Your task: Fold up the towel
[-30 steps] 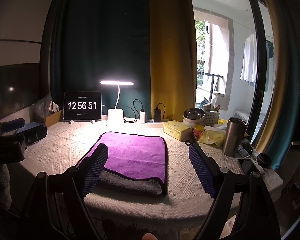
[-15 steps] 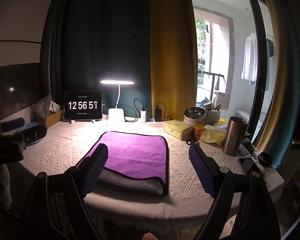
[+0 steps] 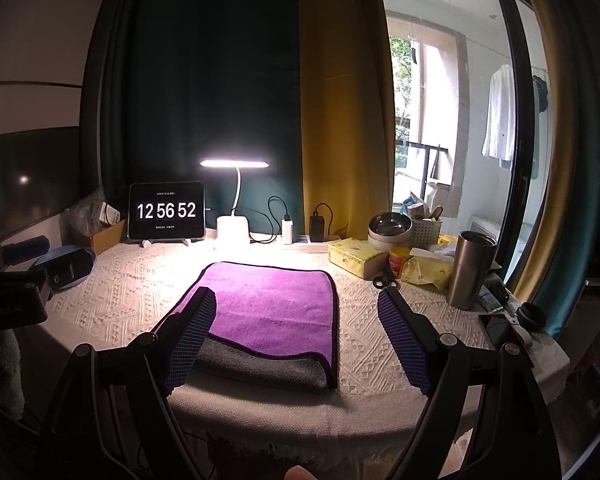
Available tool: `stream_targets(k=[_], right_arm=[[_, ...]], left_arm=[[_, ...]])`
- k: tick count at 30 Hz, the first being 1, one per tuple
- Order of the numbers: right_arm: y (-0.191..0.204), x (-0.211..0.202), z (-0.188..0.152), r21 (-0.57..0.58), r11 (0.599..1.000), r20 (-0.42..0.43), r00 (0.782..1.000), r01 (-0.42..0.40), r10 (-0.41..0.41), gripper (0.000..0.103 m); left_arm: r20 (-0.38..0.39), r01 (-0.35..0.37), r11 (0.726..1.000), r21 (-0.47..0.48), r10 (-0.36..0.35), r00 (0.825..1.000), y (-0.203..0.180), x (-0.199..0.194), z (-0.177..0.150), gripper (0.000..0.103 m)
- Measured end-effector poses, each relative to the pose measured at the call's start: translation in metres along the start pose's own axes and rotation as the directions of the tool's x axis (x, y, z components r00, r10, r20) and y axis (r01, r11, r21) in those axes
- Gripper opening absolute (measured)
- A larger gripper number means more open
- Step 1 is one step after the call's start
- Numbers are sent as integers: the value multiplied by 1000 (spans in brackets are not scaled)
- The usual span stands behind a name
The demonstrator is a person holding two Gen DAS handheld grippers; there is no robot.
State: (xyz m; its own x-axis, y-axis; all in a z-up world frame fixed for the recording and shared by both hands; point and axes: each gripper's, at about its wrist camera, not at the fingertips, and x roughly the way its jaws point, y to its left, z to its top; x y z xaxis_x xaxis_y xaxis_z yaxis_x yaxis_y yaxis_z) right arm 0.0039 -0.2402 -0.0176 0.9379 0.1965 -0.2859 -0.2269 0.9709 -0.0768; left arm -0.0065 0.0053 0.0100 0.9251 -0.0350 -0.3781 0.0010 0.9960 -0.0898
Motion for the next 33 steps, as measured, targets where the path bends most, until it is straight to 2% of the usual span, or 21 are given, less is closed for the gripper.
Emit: stream_targets(k=[20, 29, 33], right_arm=[[-7, 27, -6, 22, 1000, -58, 998, -9, 11, 85], [-12, 69, -14, 7, 998, -156, 986, -63, 63, 85], [-17, 100, -25, 7, 996, -229, 969, -90, 89, 75]], left_arm=[[-59, 16, 999, 28, -15, 998, -7, 33, -11, 102], [-170, 14, 999, 42, -7, 985, -5, 85, -24, 102], [-228, 3, 999, 53, 9, 974, -3, 113, -33, 102]])
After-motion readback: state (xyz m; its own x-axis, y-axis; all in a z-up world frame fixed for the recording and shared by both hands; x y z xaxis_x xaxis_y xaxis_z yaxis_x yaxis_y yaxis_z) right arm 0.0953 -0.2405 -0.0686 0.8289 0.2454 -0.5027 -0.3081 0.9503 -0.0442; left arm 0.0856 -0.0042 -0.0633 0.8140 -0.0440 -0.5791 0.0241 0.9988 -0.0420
